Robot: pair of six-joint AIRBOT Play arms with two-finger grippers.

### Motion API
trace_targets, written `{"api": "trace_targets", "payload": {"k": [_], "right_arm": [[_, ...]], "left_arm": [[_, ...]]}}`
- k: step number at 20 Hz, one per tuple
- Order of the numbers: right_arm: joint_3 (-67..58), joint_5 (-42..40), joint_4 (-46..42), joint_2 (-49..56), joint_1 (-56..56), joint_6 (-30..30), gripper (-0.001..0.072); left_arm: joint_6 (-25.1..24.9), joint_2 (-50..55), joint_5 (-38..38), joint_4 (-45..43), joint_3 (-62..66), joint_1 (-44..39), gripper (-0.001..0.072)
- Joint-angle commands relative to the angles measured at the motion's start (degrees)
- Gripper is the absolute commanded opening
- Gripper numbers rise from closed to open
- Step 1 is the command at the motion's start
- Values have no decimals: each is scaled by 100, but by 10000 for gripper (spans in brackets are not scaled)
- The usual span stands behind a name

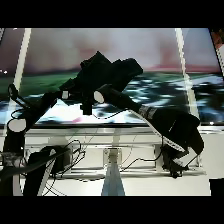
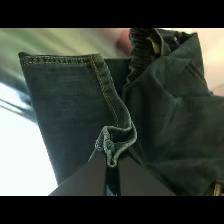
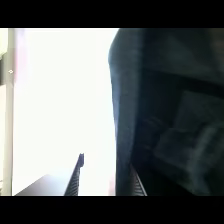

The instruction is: Fold the clothes and pants, and hang the long-sleeved shirts on hangers.

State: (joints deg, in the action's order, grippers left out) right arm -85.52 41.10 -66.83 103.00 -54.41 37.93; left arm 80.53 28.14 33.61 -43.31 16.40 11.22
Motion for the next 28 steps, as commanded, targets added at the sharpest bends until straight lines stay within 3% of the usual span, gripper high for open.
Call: {"api": "trace_targets", "payload": {"k": [1, 4, 7, 12, 17, 21, 27, 28], "right_arm": [[-7, -46, -219, 138, -74, -55, 339], [-109, -127, -223, 129, -74, -55, 339], [-164, -236, -225, 131, -74, -55, 339], [-175, -719, -400, 166, 15, 15, 338], [-170, -573, -411, 267, 205, 166, 330], [-173, 131, -444, 431, 223, 142, 330], [-186, -332, -699, 522, 229, 168, 331], [-186, -323, -756, 531, 229, 166, 283]], "left_arm": [[2, -68, 518, -940, 13, -4, 25], [61, -50, 758, -2151, -70, -2, 24], [68, -50, 765, -2723, -313, -2, 25], [61, -55, 785, -2736, -385, -4, 25], [61, -55, 807, -2914, -398, -4, 25], [61, -55, 802, -2914, -398, -4, 25], [61, -55, 800, -2911, -398, -4, 25], [61, -55, 800, -2914, -398, -4, 25]]}}
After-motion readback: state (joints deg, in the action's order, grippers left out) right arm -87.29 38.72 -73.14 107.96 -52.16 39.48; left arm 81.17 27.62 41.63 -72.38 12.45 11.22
